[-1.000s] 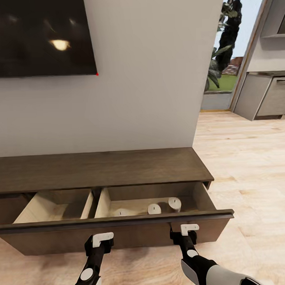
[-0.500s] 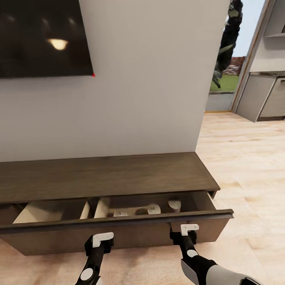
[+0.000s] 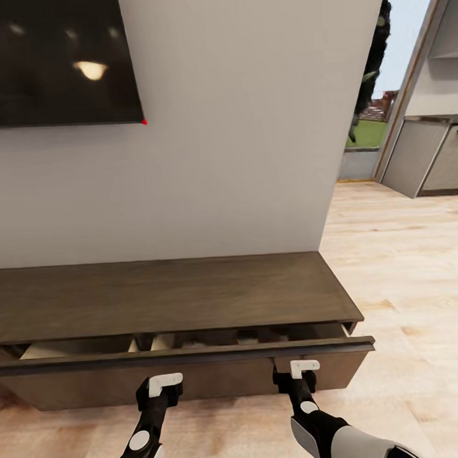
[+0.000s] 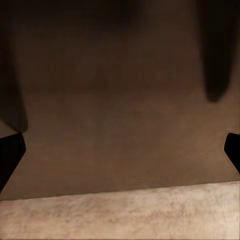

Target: Place each of the two pumpkins and all three candles from the living room inside a cabinet in the living room (use any cabinet), then make sure every cabinet is closed, and position the cauldron so it is next to a table in the living room.

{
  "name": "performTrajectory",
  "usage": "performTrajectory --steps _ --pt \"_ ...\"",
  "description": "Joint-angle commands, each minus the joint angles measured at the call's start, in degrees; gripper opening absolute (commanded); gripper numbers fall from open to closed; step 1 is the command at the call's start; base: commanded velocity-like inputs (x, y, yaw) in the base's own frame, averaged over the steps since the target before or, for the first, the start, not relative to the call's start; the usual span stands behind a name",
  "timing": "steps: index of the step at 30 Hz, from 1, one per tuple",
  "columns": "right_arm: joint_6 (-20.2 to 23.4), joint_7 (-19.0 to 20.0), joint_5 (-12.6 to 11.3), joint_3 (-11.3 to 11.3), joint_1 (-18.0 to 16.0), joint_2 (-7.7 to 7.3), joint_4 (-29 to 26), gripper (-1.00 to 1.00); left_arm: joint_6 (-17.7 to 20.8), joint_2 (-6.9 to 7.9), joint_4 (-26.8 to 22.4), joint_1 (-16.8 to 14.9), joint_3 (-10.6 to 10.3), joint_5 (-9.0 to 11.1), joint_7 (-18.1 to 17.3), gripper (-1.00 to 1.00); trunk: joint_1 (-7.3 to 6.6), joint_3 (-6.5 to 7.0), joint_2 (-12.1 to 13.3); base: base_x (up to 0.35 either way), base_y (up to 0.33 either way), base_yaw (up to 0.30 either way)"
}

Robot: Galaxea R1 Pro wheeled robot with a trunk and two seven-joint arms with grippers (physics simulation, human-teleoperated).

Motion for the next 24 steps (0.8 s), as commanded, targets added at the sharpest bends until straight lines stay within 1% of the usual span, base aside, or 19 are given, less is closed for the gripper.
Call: performTrajectory --steps 1,12,18,22,24 --pt "-0.2 -0.3 -0.3 0.2 0.0 0.01 0.0 1.00 -0.2 0.05 0.0 0.0 -0.3 0.3 0.4 1.00 0.00 -0.04 0.0 0.131 0.000 0.000" --pt "-0.2 -0.3 -0.3 0.2 0.0 -0.02 0.0 1.00 -0.2 0.05 0.0 0.0 -0.3 0.3 0.4 1.00 0.00 -0.04 0.0 0.102 0.000 0.000" --pt "-0.2 -0.3 -0.3 0.2 0.0 -0.02 0.0 1.00 -0.2 0.05 0.0 0.0 -0.3 0.3 0.4 1.00 0.00 -0.04 0.0 0.201 0.000 0.000" --pt "-0.2 -0.3 -0.3 0.2 0.0 -0.01 0.0 1.00 -0.2 0.05 0.0 0.0 -0.4 0.3 0.5 1.00 0.00 -0.04 0.0 0.045 0.000 0.000" --pt "-0.2 -0.3 -0.3 0.2 0.0 0.01 0.0 1.00 -0.2 0.05 0.0 0.0 -0.5 0.3 0.5 1.00 0.00 -0.04 0.0 -0.095 0.000 0.000"
